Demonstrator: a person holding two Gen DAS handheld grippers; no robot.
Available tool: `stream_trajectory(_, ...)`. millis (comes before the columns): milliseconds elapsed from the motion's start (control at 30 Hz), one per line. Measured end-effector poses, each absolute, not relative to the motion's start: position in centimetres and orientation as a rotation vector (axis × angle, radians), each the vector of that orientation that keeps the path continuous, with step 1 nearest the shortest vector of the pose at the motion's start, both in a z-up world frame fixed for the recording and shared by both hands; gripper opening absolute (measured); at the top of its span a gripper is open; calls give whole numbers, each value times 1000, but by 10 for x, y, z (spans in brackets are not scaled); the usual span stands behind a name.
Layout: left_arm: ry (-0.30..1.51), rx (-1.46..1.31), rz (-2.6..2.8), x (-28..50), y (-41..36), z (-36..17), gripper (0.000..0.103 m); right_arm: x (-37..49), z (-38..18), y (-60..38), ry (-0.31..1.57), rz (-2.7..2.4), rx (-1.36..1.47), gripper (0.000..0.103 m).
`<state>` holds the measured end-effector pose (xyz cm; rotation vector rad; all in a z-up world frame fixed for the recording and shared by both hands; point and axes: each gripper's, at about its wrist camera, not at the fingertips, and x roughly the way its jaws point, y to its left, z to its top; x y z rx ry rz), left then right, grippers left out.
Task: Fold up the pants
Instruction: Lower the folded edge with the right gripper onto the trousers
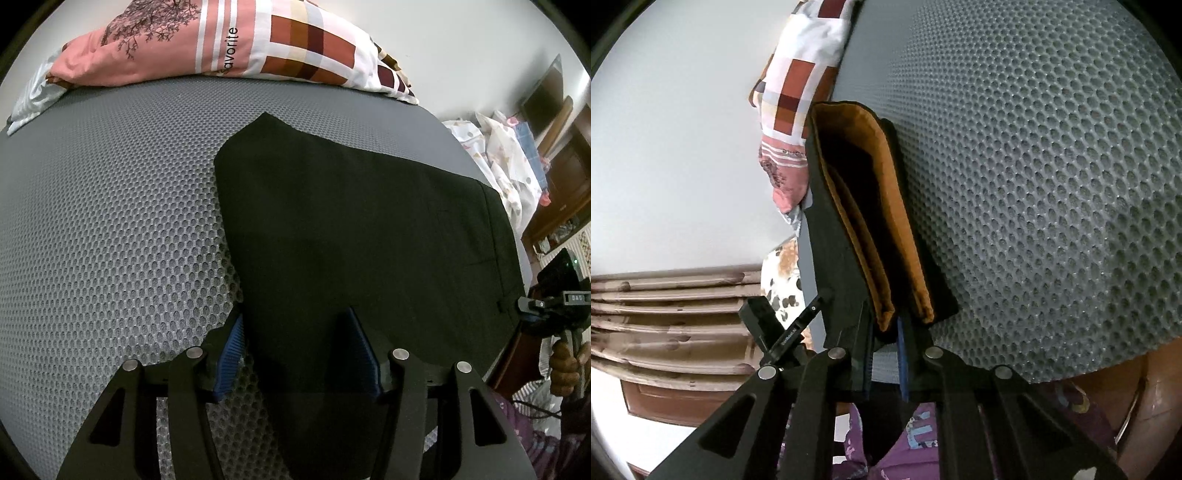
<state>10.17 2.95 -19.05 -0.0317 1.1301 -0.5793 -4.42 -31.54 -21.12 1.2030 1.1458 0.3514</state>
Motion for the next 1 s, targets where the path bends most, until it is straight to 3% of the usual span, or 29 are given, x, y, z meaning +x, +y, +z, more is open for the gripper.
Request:
stream_trajectory(167, 1127, -26, -579, 102, 28, -191, 58, -37, -178, -320, 1131, 329, 1047, 22)
stream_trajectory(233, 1126, -24, -581, 102, 27, -191, 59, -34, -164, -328, 1111, 302, 979, 43)
stream_trajectory(300, 1124, -16, -582, 102, 25, -192, 60, -28, -161, -332, 1103, 306, 957, 52)
stream_trajectory(433, 1121, -9, -580, 103, 24, -192, 61, -10, -169, -326, 1123, 314, 924, 55)
stream_trajectory(733, 1112, -23, -598, 101, 28, -195, 62, 34, -203, -294, 1188, 403, 847, 53)
stream_trajectory(1000, 1094, -40, -641, 98, 27, -195, 76, 45, -205, -286, 1163, 497, 785, 49)
